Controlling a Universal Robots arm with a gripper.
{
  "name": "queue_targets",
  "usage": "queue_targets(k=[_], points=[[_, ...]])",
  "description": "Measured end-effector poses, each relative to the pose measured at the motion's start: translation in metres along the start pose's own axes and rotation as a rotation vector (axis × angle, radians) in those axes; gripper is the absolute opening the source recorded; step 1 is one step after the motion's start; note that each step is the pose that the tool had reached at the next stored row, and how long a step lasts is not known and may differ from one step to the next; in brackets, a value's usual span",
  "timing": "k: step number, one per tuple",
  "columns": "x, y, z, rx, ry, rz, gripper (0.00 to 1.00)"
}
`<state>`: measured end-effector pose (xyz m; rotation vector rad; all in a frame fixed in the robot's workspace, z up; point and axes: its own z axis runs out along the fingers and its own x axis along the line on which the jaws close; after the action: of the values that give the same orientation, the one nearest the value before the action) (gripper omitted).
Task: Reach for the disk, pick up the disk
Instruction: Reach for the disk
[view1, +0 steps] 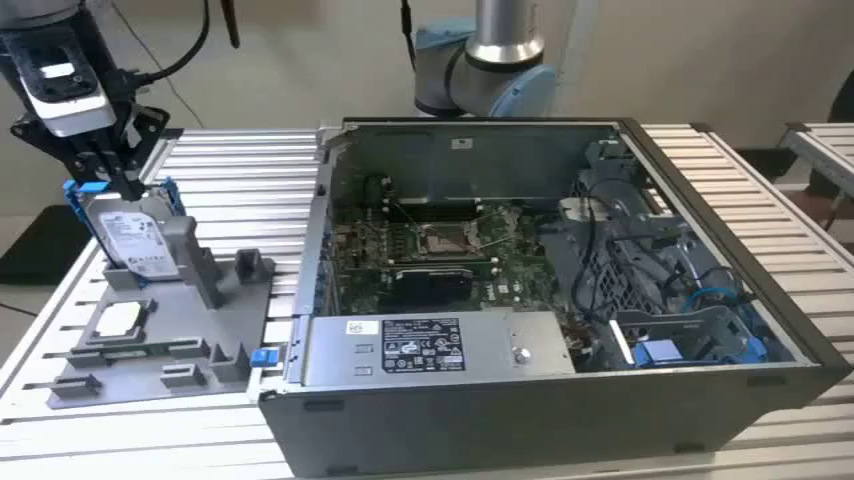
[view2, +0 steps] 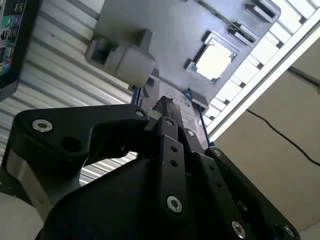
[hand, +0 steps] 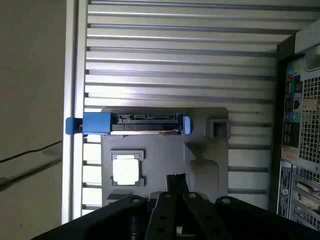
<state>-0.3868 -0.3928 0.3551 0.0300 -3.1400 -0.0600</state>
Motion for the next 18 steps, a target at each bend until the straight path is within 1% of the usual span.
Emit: queue_targets(k=[14, 16, 18], points=[[0.0, 0.0006, 0.0, 0.0, 0.0, 0.0, 0.0], [0.0, 0.0042, 0.0001, 0.0001, 0.0001, 0.0, 0.0], [-0.0002, 0.0106, 0.0004, 0.0, 0.0001, 0.0, 0.0]])
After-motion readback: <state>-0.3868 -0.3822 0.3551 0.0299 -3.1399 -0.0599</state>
